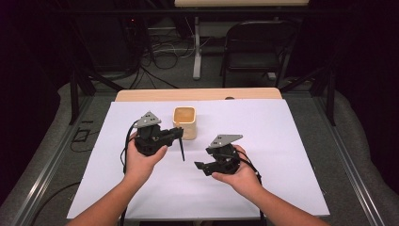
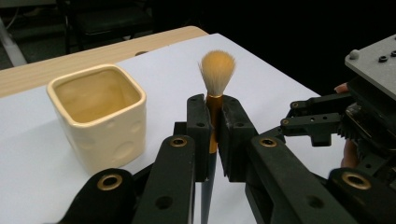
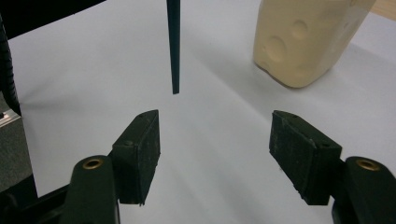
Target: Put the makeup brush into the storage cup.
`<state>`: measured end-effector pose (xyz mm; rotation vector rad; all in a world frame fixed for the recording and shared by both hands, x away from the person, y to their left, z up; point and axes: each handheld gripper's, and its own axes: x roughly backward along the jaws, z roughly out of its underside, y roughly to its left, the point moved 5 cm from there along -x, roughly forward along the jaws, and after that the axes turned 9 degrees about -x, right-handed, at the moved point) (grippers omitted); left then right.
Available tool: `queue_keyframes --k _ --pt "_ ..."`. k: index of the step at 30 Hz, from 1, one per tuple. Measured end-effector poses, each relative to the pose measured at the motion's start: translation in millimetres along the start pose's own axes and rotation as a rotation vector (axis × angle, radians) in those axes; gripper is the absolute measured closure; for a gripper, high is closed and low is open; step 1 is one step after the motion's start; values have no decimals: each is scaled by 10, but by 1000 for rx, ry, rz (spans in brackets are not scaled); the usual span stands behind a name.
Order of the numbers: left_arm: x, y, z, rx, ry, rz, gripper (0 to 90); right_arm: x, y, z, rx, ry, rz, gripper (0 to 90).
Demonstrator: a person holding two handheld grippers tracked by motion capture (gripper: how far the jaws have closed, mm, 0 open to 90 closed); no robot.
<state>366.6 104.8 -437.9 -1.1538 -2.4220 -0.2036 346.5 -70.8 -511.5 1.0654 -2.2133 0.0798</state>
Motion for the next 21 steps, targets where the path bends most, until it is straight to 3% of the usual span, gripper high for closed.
queue_keyframes --k 7,21 --pt "25 46 2 -8 -1 -18 837 26 4 17 33 4 18 285" --pt "52 115 -5 -10 2 -46 837 56 -44 32 22 9 38 260"
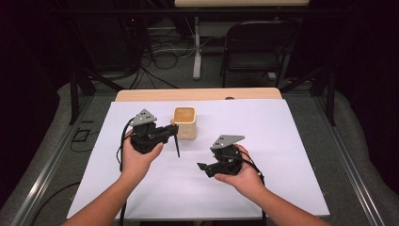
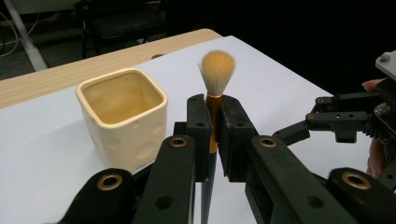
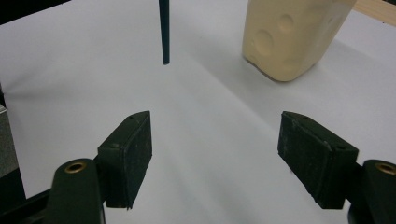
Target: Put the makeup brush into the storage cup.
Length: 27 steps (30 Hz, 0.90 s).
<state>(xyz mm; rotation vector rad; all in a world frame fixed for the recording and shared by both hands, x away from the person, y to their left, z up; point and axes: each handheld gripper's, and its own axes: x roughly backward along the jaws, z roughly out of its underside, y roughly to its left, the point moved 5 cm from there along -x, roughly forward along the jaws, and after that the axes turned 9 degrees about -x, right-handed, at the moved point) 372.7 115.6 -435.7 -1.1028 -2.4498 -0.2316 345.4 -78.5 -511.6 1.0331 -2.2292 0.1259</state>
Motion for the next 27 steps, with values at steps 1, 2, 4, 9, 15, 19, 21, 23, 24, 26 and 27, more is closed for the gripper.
queue_keyframes --k 1,2,4,9,15,19,21,23,24,26,27 --pt "2 4 -7 -4 0 -3 837 2 -3 1 -1 0 1 260" --pt "6 6 -11 -8 2 -4 837 4 -6 2 -2 0 2 260" --pt "9 6 -20 -12 0 -7 837 9 -13 4 -3 0 3 260" --pt "10 4 -34 -15 1 -9 837 27 -29 8 -6 -5 7 260" --pt "24 36 -74 -11 -7 -25 837 59 -62 12 -7 -3 14 260" --pt "39 61 -100 -11 -7 -30 837 79 -79 17 -13 -1 18 260" --pt "50 71 -121 -13 -13 -32 837 88 -88 19 -13 -2 20 260" --pt "57 75 -131 -13 -14 -32 837 96 -93 22 -16 -3 22 260" --pt "66 85 -152 -15 -17 -36 837 100 -94 23 -17 -2 23 260" --pt "75 99 -172 -13 -23 -38 837 107 -99 23 -17 -2 26 260" --pt "80 105 -181 -12 -25 -40 837 109 -100 23 -18 -2 26 260"
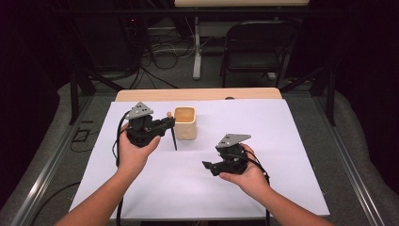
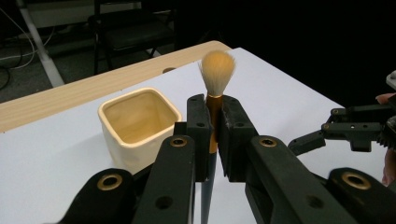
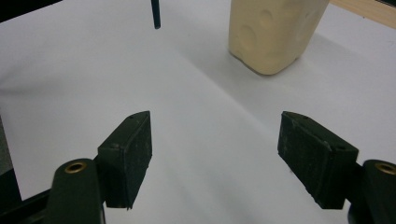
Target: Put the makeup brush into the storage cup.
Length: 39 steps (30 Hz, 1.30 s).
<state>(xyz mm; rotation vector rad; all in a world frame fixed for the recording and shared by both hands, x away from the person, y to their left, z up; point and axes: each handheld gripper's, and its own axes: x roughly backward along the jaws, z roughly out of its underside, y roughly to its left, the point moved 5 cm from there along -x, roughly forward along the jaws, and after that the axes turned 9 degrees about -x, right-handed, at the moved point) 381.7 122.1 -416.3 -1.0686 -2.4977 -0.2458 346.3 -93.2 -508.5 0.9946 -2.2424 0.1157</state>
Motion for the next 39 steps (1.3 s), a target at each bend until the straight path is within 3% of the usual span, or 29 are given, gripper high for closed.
queue_keyframes --k 15,35,39 --pt "-24 29 -114 8 -12 -1 837 21 -45 -19 -7 -2 1 260" --pt "-123 135 -271 10 -26 -42 837 26 -75 -19 -11 -5 -2 260" --pt "-148 128 -327 -3 -20 -39 837 46 -89 -11 -15 -8 1 260"
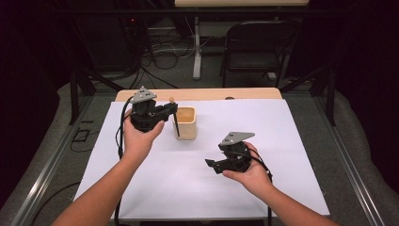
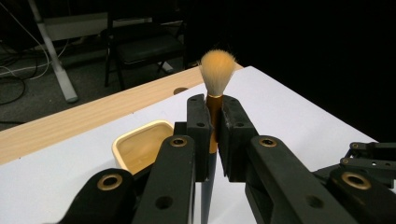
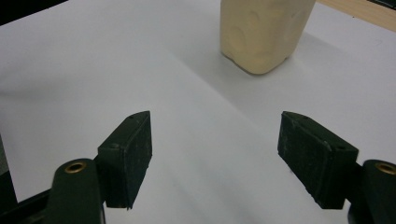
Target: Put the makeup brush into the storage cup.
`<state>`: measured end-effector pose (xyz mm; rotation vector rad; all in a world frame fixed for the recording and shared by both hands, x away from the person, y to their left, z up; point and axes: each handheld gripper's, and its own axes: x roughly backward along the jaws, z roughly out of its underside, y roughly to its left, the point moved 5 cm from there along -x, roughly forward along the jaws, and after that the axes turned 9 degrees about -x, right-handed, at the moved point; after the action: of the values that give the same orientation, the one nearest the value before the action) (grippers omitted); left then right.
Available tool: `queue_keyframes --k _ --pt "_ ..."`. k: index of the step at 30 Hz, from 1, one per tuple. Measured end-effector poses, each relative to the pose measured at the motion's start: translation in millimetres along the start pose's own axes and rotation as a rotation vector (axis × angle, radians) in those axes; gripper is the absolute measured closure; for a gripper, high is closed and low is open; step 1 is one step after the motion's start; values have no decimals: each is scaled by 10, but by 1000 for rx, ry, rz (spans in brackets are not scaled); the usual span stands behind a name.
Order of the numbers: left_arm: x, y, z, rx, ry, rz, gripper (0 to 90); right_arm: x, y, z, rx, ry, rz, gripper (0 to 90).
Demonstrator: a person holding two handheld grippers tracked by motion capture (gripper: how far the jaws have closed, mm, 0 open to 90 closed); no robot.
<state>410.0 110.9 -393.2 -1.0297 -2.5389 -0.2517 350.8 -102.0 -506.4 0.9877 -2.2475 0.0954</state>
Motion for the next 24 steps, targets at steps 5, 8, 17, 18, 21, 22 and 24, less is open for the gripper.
queue_keyframes --k 5,8,17,18,21,22,24 --pt "-31 4 -51 4 -11 -3 837 39 -51 16 -1 -4 8 260" --pt "-43 9 -67 0 -15 -9 837 53 -73 26 -7 -6 14 260" --pt "-50 89 -138 -10 -12 -47 837 97 -123 55 -16 -12 25 260" --pt "-50 102 -148 -10 -14 -55 837 97 -123 57 -16 -13 24 261" --pt "-56 136 -167 -11 -17 -72 837 86 -125 57 -16 -15 25 260" --pt "-61 148 -174 -7 -20 -76 837 84 -126 57 -16 -11 24 260" --pt "-79 180 -189 -2 -23 -93 837 75 -121 56 -16 -10 24 260"
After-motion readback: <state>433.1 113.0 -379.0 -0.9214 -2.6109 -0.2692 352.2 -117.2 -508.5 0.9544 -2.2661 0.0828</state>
